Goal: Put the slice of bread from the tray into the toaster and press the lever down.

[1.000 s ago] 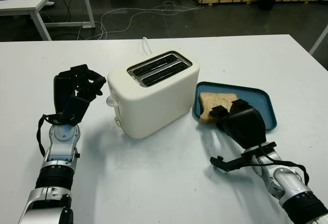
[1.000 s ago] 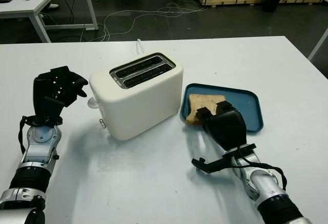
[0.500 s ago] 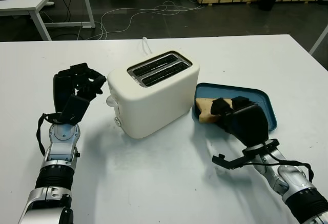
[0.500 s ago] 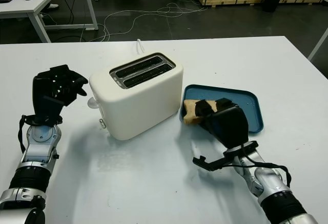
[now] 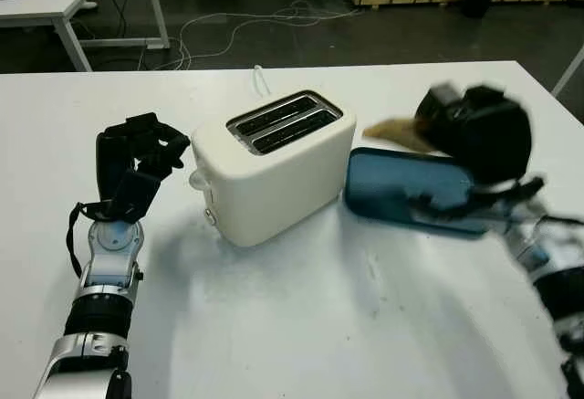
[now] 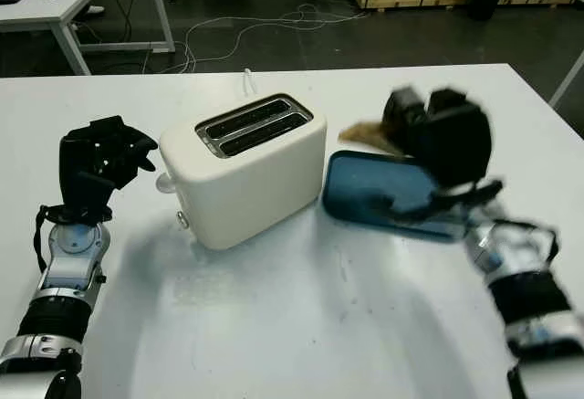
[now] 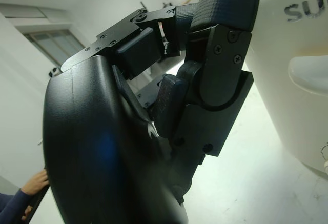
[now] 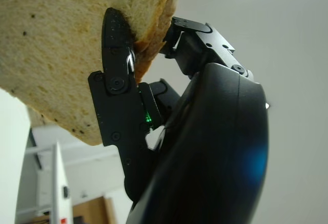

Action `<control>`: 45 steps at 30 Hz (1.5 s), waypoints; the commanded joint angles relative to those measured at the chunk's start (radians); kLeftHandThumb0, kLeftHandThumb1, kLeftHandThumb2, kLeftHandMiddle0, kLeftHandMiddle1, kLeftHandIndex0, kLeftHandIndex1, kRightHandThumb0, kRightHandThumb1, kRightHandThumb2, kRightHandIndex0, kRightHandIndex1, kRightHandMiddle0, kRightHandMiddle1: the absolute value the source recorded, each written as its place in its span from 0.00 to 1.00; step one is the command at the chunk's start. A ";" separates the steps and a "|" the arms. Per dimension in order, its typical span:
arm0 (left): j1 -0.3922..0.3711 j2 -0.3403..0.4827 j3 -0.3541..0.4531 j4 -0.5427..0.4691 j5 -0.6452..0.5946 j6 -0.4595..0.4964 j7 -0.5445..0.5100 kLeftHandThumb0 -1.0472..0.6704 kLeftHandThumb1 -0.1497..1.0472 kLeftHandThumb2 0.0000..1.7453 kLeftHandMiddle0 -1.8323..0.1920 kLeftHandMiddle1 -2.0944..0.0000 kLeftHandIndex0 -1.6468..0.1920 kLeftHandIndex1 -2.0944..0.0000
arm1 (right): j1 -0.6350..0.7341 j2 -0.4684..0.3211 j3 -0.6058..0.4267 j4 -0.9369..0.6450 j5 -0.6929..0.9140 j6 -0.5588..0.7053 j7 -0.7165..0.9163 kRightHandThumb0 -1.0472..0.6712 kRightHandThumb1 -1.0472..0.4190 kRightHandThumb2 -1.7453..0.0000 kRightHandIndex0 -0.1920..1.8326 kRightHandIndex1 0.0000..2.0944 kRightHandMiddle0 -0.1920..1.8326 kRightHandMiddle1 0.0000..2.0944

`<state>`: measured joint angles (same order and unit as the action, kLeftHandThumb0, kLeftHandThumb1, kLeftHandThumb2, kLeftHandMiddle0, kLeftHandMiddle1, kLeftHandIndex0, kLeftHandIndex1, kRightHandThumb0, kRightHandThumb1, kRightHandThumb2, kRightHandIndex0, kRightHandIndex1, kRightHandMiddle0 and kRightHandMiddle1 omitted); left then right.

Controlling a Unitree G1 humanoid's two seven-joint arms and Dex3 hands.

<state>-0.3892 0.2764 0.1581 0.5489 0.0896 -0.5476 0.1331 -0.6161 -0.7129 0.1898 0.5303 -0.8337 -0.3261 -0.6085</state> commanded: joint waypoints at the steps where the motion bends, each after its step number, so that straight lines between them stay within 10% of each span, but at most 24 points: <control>1: -0.006 0.004 -0.001 -0.003 0.004 -0.007 -0.001 0.00 0.89 0.11 0.28 0.48 0.25 0.56 | -0.095 -0.022 -0.024 0.054 0.077 -0.075 0.058 0.37 0.09 0.93 0.56 0.83 0.43 0.82; 13: -0.005 0.015 0.000 -0.015 0.007 0.006 -0.007 0.00 0.89 0.11 0.28 0.48 0.25 0.57 | -0.573 -0.001 -0.064 0.423 0.426 -0.340 0.631 0.32 0.09 0.88 0.58 0.83 0.50 0.79; 22: -0.018 0.023 0.003 -0.006 0.006 0.004 -0.010 0.00 0.89 0.11 0.29 0.46 0.25 0.56 | -0.783 0.149 -0.108 0.584 0.631 -0.287 1.046 0.35 0.09 0.87 0.65 0.83 0.57 0.83; 45: 0.002 0.017 0.004 -0.024 0.009 0.012 0.006 0.00 0.89 0.11 0.28 0.47 0.25 0.56 | -0.770 0.363 -0.021 0.540 0.614 -0.113 1.237 0.31 0.09 0.81 0.68 0.83 0.59 0.83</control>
<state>-0.3895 0.2928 0.1615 0.5390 0.0946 -0.5423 0.1373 -1.3998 -0.3587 0.1636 1.0789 -0.2127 -0.4523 0.6354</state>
